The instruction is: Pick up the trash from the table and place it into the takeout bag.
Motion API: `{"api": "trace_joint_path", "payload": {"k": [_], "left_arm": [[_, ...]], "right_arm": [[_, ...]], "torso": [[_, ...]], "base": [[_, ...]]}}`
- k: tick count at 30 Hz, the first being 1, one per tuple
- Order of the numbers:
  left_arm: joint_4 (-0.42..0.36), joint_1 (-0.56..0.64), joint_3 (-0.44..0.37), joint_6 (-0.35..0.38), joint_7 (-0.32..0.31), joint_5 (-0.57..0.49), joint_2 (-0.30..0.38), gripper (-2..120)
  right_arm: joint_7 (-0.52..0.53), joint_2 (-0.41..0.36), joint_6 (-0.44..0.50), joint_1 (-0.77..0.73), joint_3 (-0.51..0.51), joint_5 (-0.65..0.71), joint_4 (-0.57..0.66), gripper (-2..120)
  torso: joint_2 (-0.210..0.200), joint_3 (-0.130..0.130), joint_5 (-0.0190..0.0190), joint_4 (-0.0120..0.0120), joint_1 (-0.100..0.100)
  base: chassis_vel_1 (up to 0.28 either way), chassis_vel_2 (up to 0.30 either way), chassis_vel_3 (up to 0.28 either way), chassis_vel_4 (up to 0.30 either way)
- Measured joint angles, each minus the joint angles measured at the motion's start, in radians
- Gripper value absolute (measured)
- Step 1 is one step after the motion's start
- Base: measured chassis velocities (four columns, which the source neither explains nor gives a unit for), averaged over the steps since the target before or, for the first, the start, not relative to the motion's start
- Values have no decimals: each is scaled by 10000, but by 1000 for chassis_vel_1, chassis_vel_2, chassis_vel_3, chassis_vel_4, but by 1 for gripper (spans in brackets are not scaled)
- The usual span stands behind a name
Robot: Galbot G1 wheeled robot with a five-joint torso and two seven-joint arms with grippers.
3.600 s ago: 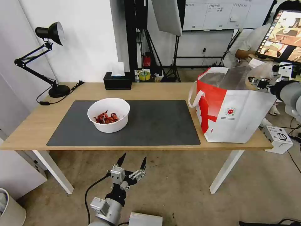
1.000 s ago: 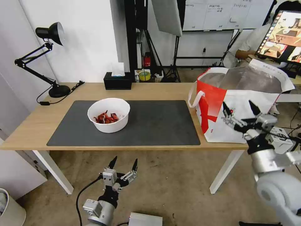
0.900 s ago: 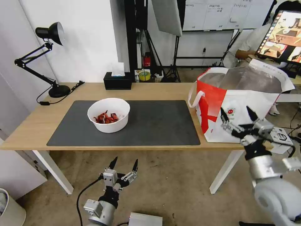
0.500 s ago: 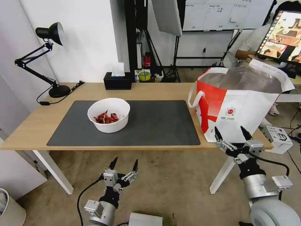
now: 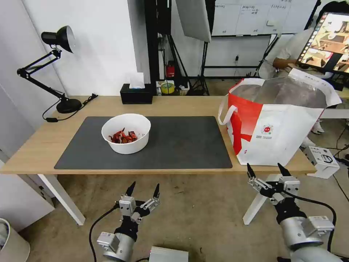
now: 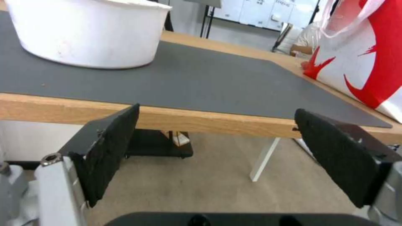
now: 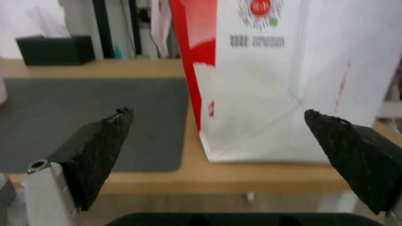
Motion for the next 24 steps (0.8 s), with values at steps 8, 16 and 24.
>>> {"api": "trace_joint_path", "payload": {"k": [8, 16, 24], "left_arm": [[12, -39, -53, 0, 1, -33, 24, 100], [-63, 53, -164, 0, 1, -45, 48, 100], [-19, 19, -115, 1, -2, -70, 122, 100]], "right_arm": [[-33, 391, -293, -371, -163, -609, 125, 100], [-45, 705, -156, -522, -494, -1124, 117, 100], [-165, 756, 115, -669, -588, -1463, 117, 100]], "torso": [[0, 0, 0, 0, 0], [-1, 0, 1, 0, 0], [-1, 0, 1, 0, 0]], "base": [[0, 0, 0, 0], [0, 0, 0, 0], [0, 0, 0, 0]]}}
